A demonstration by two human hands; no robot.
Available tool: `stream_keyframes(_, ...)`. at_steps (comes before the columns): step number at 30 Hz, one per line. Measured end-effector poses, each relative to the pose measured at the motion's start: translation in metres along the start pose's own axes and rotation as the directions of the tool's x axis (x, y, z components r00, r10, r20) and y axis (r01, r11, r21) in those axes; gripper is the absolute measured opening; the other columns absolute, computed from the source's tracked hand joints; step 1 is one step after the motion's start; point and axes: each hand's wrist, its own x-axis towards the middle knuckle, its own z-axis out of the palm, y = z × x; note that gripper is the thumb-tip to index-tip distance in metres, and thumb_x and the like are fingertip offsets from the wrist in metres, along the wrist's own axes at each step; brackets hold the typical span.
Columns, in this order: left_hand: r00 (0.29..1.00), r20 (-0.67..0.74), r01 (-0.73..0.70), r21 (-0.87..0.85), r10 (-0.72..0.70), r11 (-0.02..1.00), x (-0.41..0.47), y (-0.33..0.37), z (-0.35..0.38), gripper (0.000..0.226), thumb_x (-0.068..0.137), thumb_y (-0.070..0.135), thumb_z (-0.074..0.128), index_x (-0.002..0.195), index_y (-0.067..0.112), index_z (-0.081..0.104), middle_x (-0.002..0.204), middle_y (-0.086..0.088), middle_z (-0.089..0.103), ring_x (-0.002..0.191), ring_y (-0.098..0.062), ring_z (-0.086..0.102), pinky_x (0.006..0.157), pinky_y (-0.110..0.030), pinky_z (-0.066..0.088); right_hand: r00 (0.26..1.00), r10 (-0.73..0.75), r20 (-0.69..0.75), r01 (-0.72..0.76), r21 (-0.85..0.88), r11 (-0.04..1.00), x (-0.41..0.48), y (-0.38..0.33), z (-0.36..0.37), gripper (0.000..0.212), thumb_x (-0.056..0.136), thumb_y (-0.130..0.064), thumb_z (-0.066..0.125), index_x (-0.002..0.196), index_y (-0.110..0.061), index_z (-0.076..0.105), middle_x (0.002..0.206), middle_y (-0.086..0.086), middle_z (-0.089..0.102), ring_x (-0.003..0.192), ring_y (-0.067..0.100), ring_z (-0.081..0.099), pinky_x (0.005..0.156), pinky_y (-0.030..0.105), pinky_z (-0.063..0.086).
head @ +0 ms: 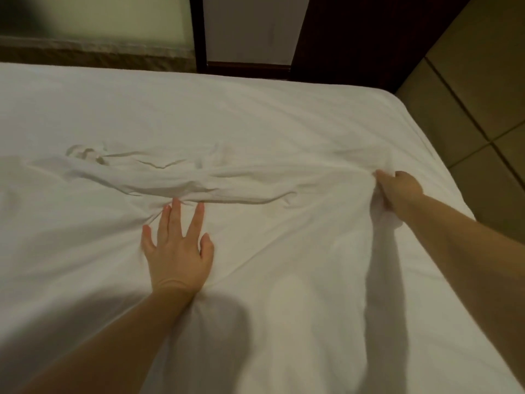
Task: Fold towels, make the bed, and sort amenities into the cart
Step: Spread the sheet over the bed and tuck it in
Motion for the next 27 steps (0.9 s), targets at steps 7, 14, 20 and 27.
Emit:
stream_keyframes(7,0.999,-0.037,-0.004,0.015,0.005,1.0,0.0,0.0,0.004,0.06,0.083,0.038,0.031,0.14,0.024,0.046,0.147,-0.018,0.039,0.134,-0.031,0.036,0.105,-0.061,0.024,0.957,-0.072,-0.281,0.097,0.073,0.993,-0.003,0.02,0.028,0.032,0.097,-0.022,0.042,0.117,0.002,0.05,0.116,0.023,0.057,0.108,0.04,0.053,0.089,0.042,0.039)
stream_keyframes(14,0.994,-0.108,-0.024,0.025,0.027,0.999,0.001,0.001,0.007,0.059,0.081,0.037,0.035,0.137,0.024,0.05,0.146,-0.018,0.042,0.133,-0.028,0.035,0.105,-0.053,0.018,0.671,-0.69,-0.273,0.629,-0.284,0.724,-0.056,-0.028,0.086,0.054,0.095,-0.031,0.043,0.146,-0.012,0.035,0.151,0.011,0.034,0.139,0.026,0.029,0.114,0.044,0.01)
stream_keyframes(20,0.997,-0.074,-0.02,0.013,0.02,1.0,0.003,0.001,0.001,0.059,0.076,0.037,0.037,0.128,0.02,0.059,0.139,-0.015,0.051,0.13,-0.024,0.034,0.105,-0.05,0.017,0.535,-0.827,0.174,0.832,-0.282,0.479,-0.159,-0.076,0.186,0.044,0.101,-0.032,0.032,0.145,-0.033,0.036,0.156,-0.004,0.027,0.145,0.018,0.017,0.115,0.043,0.003)
stream_keyframes(27,0.997,0.077,0.029,-0.127,-0.02,0.991,0.004,-0.003,-0.009,0.056,0.075,0.036,0.035,0.119,0.019,0.064,0.133,-0.009,0.057,0.13,-0.018,0.032,0.108,-0.044,0.015,0.318,-0.806,0.499,0.946,-0.106,0.308,-0.168,-0.129,0.22,0.042,0.091,-0.055,0.044,0.117,-0.026,0.06,0.115,0.003,0.063,0.11,0.027,0.054,0.088,0.036,0.033)
